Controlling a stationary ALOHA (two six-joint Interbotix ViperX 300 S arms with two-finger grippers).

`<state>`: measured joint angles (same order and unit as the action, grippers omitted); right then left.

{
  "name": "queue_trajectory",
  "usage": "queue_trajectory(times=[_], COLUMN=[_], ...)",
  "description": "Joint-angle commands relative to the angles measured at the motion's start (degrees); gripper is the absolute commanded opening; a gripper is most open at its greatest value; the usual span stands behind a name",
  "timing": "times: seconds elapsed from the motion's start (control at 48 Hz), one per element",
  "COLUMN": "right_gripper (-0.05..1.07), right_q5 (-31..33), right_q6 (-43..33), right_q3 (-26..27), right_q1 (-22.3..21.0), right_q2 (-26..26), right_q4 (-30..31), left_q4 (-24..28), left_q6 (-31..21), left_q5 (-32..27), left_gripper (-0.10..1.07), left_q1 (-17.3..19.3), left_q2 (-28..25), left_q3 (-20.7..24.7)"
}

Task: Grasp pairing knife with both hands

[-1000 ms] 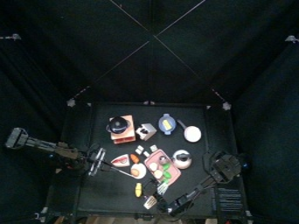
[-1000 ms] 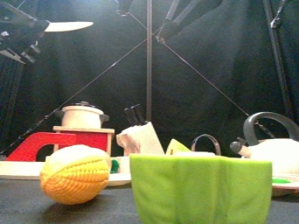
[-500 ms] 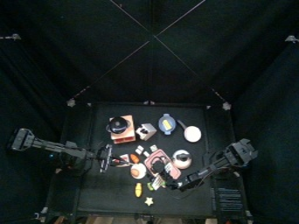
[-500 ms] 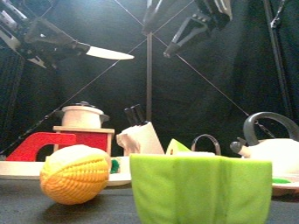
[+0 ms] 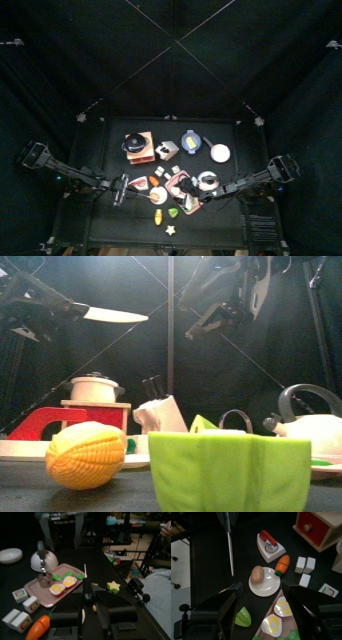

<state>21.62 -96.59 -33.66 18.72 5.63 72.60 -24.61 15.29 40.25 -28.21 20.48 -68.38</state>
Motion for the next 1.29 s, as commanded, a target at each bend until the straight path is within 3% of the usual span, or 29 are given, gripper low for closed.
queue_trajectory(times=[0.0,0.188,0.333,0.938,1.271], right_gripper=[0.94,0.94,0.94,0.92,0.76], right_q5=[-0.2,-0.2,-0.1,-0.2,-0.4], right_q6=[-0.3,0.3,0.4,0.4,0.4], right_q3=[2.2,5.2,6.9,9.5,9.9], right_q1=[1.1,4.4,5.4,6.6,6.6], right_q2=[-0.4,-4.5,-6.7,-12.8,-13.7], right_q4=[-0.2,-2.7,-4.8,-5.8,-6.5], left_q4=[-6.6,-19.2,-24.5,-25.3,-25.5], left_q6=[3.9,11.8,14.9,15.0,14.7], left_q5=[3.0,8.7,10.7,12.0,14.1], left_gripper=[0.55,0.55,0.55,0.55,0.55], left_q1=[-4.2,-10.4,-13.2,-13.7,-13.7], left_q2=[-4.9,-13.1,-16.3,-17.8,-19.2], left_q3=[3.5,7.6,9.8,11.5,11.6])
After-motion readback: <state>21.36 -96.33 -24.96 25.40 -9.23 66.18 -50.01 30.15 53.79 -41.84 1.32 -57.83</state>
